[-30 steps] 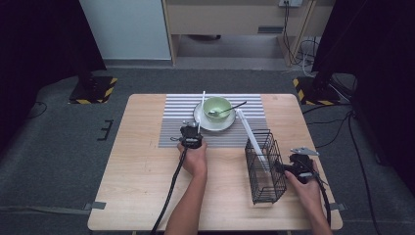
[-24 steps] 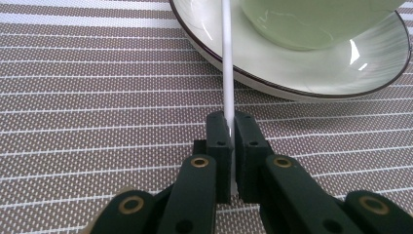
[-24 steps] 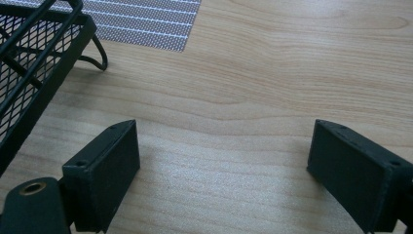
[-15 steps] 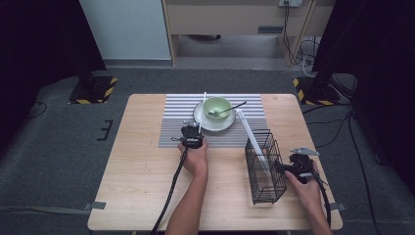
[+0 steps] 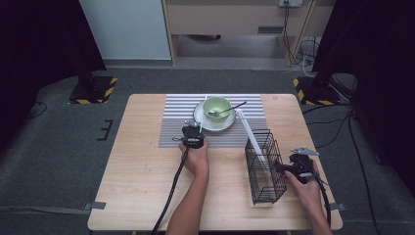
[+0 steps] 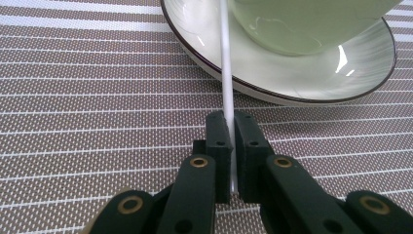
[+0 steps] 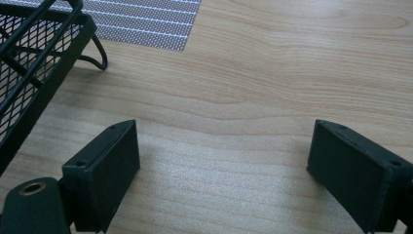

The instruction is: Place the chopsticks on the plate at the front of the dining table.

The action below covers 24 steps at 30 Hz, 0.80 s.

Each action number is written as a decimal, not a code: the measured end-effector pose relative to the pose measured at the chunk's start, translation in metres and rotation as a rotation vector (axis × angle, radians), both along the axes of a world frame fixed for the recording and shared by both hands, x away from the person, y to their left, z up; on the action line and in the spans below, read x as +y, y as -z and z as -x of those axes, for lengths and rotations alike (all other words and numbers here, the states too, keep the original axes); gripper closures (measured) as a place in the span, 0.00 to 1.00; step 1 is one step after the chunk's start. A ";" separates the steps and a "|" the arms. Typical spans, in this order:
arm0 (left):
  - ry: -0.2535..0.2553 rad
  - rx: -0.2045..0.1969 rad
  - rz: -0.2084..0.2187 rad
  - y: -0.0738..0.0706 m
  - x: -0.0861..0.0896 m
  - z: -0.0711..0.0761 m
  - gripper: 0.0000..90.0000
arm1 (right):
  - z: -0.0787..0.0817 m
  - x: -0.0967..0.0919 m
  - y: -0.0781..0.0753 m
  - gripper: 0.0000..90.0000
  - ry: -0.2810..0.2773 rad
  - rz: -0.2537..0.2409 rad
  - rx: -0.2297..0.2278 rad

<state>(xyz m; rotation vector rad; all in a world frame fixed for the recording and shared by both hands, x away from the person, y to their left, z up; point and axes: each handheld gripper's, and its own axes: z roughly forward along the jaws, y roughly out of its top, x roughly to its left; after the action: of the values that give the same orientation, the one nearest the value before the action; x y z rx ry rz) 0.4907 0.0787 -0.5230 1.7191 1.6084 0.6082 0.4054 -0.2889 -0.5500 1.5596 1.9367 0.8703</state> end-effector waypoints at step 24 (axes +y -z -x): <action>0.007 -0.002 0.032 0.004 -0.006 -0.002 0.92 | 0.000 0.000 0.000 0.13 0.002 -0.001 0.000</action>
<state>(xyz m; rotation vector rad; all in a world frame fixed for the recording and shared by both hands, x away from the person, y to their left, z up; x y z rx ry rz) 0.4926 0.0730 -0.5266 1.6995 1.6025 0.5774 0.4052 -0.2889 -0.5501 1.5621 1.9342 0.8711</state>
